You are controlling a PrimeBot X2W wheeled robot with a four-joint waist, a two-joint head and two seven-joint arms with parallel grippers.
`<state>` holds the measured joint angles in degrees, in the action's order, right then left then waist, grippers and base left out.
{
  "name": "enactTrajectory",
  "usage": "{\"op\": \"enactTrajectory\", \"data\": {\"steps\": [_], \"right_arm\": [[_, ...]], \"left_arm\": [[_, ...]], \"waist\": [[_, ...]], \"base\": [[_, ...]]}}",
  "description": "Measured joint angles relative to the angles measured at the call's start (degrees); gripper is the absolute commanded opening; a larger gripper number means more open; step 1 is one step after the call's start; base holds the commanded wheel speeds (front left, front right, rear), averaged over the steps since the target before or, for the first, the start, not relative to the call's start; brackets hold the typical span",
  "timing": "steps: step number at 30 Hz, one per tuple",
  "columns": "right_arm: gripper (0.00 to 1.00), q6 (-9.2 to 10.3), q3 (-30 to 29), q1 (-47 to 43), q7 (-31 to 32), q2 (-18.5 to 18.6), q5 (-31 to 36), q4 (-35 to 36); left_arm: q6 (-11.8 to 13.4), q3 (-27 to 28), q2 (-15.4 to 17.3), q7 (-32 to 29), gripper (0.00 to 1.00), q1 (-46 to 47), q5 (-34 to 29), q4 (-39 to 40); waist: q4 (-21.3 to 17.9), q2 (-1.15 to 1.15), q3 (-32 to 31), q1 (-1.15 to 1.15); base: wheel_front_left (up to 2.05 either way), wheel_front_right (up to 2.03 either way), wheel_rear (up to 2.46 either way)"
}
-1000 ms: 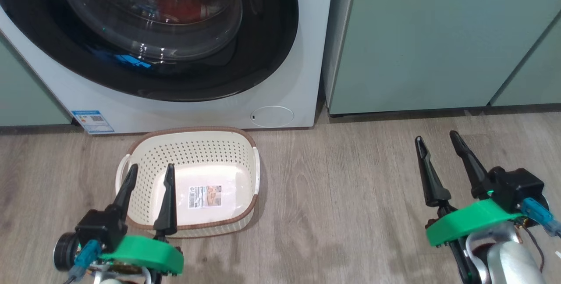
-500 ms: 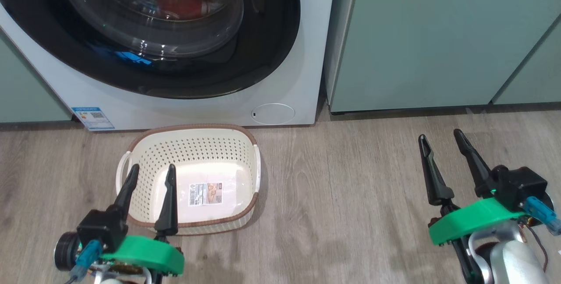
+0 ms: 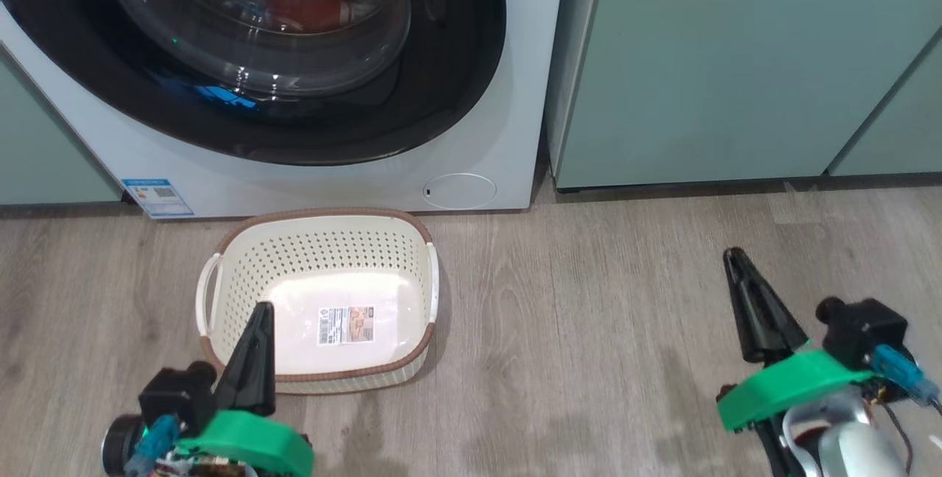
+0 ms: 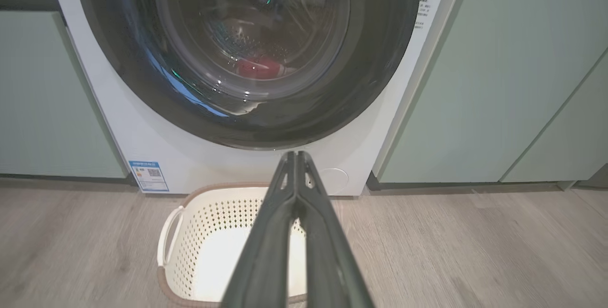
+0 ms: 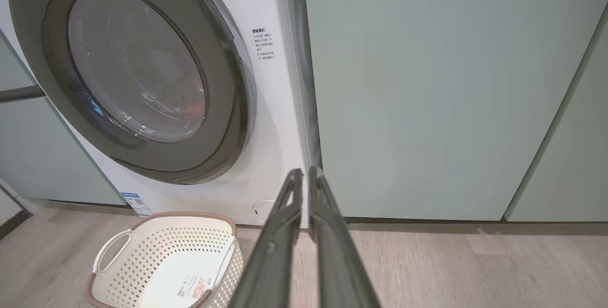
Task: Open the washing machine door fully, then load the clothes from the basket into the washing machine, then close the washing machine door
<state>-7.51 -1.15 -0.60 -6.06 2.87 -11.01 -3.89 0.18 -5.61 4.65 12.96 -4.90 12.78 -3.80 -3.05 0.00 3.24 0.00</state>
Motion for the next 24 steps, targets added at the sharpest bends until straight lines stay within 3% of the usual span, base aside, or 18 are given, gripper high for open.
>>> {"op": "enactTrajectory", "data": {"steps": [24], "right_arm": [[0.00,0.00,-0.02,-0.47,1.62,0.09,-17.25,-2.37]], "left_arm": [[-1.46,1.36,-0.07,-3.59,0.00,0.39,16.36,-2.57]], "waist": [[0.63,0.00,-0.63,0.00]], "base": [[0.00,0.00,0.00]]}}
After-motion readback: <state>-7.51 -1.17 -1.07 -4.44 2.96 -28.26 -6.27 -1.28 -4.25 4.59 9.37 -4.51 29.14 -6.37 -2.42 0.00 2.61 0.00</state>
